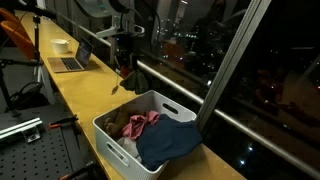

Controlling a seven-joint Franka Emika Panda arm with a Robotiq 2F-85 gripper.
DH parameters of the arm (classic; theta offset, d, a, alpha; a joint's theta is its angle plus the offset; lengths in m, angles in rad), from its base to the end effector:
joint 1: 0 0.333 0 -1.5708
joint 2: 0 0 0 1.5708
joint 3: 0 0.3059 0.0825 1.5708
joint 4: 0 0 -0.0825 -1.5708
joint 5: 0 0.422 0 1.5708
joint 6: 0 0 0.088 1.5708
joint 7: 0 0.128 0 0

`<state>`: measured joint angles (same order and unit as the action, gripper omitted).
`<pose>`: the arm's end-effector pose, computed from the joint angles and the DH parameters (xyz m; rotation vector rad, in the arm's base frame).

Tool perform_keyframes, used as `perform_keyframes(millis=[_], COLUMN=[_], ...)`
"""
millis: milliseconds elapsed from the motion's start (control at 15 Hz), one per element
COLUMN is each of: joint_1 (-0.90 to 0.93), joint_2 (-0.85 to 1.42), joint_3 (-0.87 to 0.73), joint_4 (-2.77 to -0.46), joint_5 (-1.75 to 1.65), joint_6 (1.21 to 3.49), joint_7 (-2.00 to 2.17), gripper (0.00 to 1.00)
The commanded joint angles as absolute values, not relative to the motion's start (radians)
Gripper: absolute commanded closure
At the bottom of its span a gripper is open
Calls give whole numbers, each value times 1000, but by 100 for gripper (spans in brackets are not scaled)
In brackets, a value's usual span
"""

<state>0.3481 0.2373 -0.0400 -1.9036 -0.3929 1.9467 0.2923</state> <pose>0.5980 0.1560 0.3160 2.7262 0.2705 -0.1071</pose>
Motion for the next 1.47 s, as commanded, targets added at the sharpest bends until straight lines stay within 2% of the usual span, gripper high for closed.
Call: perform_keyframes(millis=[0, 267, 333, 400, 467, 800, 1067, 1200, 1267, 1333, 1400], joint_1=[225, 88, 54, 21, -9, -127, -144, -131, -146, -142, -139], joint_2=[42, -116, -149, -181, -211, -353, -408, -425, -399, -403, -405], joint_3=[-21, -49, -61, -75, -93, -205, -243, -233, -239, -236, -234], joint_4=[-2076, -2172, -2186, -2196, -2201, -2200, -2189, -2188, -2178, -2178, -2179], joint_5=[-442, -484, -485, -481, -478, -481, -465, -439, -459, -456, -455], joint_6=[1975, 1979, 1977, 1974, 1966, 1947, 1941, 1923, 1940, 1939, 1939], joint_7=[207, 30, -33, -95, -166, -492, -603, -613, -589, -592, -592], gripper=[100, 100, 75, 74, 68, 33, 3, 0, 7, 1, 0])
